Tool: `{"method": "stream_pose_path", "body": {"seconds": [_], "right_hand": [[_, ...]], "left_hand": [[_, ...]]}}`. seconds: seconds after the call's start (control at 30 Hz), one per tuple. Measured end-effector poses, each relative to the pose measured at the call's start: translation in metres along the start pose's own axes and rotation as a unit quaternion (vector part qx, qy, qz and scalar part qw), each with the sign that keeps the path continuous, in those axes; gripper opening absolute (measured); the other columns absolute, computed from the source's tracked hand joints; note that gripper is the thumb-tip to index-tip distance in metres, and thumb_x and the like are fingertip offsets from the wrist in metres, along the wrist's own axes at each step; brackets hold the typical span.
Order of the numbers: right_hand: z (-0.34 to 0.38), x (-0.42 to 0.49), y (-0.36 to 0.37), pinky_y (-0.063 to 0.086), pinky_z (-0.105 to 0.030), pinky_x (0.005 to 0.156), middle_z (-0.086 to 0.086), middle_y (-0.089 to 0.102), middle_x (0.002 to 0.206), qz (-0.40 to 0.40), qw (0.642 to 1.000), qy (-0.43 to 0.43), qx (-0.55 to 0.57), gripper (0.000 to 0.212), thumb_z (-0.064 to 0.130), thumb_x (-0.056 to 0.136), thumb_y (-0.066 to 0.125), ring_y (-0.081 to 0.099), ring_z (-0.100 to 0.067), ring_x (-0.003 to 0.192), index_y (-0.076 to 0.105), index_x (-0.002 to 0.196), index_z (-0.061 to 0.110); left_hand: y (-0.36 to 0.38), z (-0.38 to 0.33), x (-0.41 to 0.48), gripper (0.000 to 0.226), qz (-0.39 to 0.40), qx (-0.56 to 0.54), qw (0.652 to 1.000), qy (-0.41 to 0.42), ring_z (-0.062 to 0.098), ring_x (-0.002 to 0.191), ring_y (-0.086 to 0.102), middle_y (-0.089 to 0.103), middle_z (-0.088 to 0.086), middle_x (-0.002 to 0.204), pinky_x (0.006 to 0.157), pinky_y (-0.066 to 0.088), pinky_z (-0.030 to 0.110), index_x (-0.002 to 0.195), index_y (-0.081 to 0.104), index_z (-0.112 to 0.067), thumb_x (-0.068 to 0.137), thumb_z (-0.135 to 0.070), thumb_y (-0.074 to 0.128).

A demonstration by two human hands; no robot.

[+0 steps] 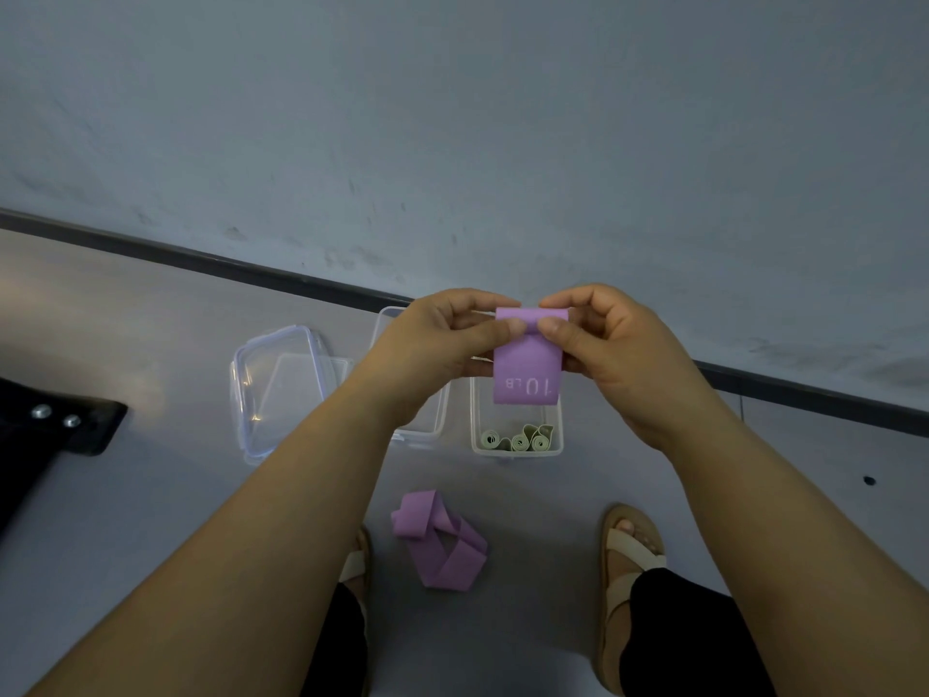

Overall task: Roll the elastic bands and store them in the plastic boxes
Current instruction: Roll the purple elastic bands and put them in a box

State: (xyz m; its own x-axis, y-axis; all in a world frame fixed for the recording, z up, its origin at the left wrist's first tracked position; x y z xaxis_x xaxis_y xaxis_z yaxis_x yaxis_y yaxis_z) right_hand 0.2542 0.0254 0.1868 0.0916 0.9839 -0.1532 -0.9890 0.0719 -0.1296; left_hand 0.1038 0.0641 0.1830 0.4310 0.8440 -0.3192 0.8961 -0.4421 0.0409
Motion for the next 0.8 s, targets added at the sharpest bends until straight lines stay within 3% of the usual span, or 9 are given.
{"method": "stream_pose_path", "body": {"seconds": [0.27, 0.37, 0.47, 0.8], "right_hand": [[0.0012, -0.001, 0.0005, 0.055, -0.015, 0.066, 0.001, 0.062, 0.093, 0.012, 0.999, -0.015, -0.025, 0.015, 0.016, 0.088, 0.059, 0.065, -0.01, 0.082, 0.055, 0.092, 0.031], [-0.0025, 0.0004, 0.0013, 0.056, -0.021, 0.07, -0.001, 0.063, 0.093, 0.009, 1.0, 0.017, -0.01, 0.006, 0.024, 0.09, 0.056, 0.066, -0.012, 0.082, 0.057, 0.095, 0.027], [-0.0051, 0.0004, 0.0023, 0.057, -0.028, 0.074, 0.002, 0.066, 0.086, 0.003, 0.999, 0.035, -0.022, 0.012, 0.031, 0.093, 0.051, 0.066, -0.013, 0.078, 0.06, 0.093, 0.022], [-0.0058, 0.0021, 0.0008, 0.053, -0.017, 0.064, 0.001, 0.065, 0.091, 0.002, 0.999, 0.033, 0.001, 0.006, 0.022, 0.092, 0.055, 0.066, -0.005, 0.074, 0.06, 0.094, 0.023]], "left_hand": [[-0.0014, -0.0006, 0.0012, 0.016, -0.013, 0.01, 1.0, 0.006, 0.007, 0.07, 0.069, 0.072, 0.001, 0.08, 0.062, 0.054, 0.017, 0.101, 0.066, -0.008, 0.086, -0.011, 0.063], [-0.0024, -0.0006, 0.0013, 0.015, -0.014, 0.005, 1.0, 0.015, 0.009, 0.073, 0.069, 0.071, 0.007, 0.085, 0.066, 0.056, 0.02, 0.099, 0.066, -0.009, 0.084, -0.007, 0.064], [-0.0024, -0.0015, 0.0005, 0.015, -0.01, 0.013, 1.0, 0.026, 0.009, 0.073, 0.069, 0.07, 0.01, 0.088, 0.068, 0.057, 0.02, 0.097, 0.066, -0.012, 0.084, -0.004, 0.064], [0.0006, -0.0024, -0.0008, 0.023, -0.001, -0.005, 1.0, 0.022, 0.006, 0.071, 0.068, 0.068, 0.004, 0.086, 0.063, 0.055, 0.019, 0.099, 0.063, -0.016, 0.082, 0.0, 0.064]]}}
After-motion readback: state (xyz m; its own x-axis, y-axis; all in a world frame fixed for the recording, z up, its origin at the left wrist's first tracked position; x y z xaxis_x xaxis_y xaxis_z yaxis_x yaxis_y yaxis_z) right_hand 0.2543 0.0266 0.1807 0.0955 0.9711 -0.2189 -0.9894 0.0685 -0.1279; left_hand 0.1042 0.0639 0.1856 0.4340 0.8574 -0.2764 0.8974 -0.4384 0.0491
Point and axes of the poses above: each hand's wrist, its own x-axis towards the middle knuckle, its own y-axis out of the palm, z = x × y, the point moved 4 cm from there along x, towards the middle knuckle
